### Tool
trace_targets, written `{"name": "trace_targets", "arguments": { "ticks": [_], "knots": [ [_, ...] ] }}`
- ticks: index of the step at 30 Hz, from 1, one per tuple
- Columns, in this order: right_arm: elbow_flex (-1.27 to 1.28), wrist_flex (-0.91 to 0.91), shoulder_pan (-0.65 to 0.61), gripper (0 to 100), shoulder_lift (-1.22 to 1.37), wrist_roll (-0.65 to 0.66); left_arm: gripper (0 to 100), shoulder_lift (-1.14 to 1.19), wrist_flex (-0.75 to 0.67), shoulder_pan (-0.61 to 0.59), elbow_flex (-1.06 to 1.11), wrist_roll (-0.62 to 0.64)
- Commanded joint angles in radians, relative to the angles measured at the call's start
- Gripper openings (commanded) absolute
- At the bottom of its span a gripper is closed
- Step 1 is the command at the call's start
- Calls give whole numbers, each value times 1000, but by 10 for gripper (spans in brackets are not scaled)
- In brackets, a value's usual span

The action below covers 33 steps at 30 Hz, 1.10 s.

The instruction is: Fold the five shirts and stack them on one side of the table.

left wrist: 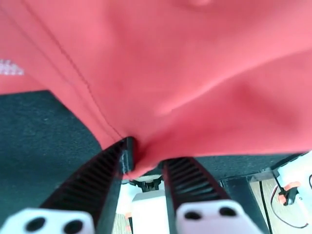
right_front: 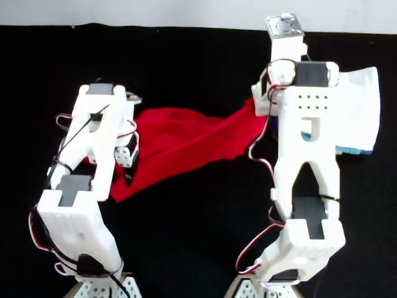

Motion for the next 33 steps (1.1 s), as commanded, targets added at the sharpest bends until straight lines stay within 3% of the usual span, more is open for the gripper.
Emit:
{"name": "trace_targets", "arguments": {
  "ticks": [1,6,14,26,33],
  "knots": [
    [1,-13,15,6,-58,-8,91,7,11,-10,-1,6],
    [-5,-30,15,6,-58,-8,4,-38,23,-16,-38,8],
    [-79,-228,15,6,-61,-8,8,-384,97,-127,-346,8],
    [-791,42,-10,6,-61,-5,8,-829,87,-170,-430,8],
    [-1138,140,-64,6,-61,61,8,-1052,-34,-171,-427,9]
  ]
}}
